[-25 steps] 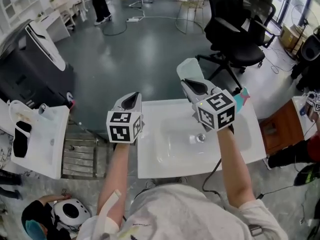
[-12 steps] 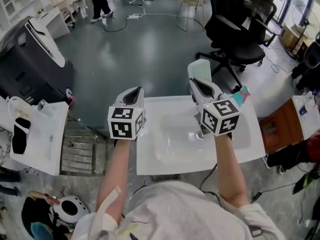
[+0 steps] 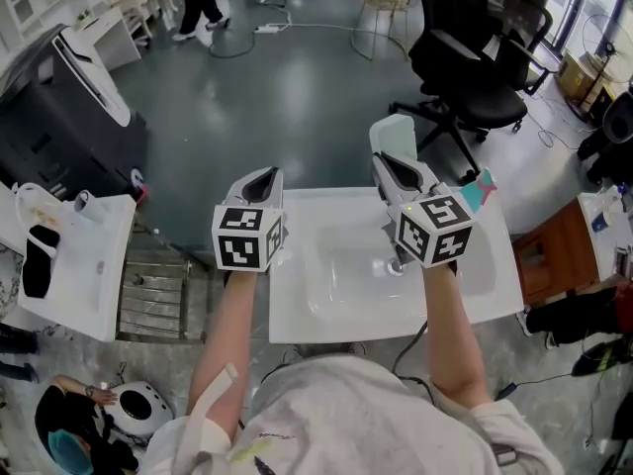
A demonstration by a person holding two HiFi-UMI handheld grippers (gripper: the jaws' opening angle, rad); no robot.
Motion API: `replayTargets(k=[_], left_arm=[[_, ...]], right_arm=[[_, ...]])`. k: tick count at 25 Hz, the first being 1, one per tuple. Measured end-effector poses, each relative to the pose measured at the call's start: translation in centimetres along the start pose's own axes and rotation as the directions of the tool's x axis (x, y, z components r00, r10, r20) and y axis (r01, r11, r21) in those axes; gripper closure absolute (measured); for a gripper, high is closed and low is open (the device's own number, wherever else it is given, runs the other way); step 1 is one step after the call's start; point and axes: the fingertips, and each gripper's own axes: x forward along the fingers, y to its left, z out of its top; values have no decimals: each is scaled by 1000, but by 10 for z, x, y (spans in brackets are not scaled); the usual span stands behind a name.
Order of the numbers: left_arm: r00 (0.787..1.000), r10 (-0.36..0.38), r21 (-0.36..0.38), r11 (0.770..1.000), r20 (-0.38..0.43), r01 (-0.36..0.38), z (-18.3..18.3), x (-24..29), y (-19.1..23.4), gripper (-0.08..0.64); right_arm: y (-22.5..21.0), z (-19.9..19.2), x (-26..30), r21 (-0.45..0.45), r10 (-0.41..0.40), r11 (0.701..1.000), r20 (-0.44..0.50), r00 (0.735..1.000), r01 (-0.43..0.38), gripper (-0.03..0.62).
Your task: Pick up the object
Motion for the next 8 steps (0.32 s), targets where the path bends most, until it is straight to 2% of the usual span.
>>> replayTargets(k=[8], left_arm=[[1000, 1, -3, 1000, -3, -1, -1, 0, 0, 558]], right_arm=[[-1, -4, 1, 2, -3, 1000, -7, 1000, 3, 583]])
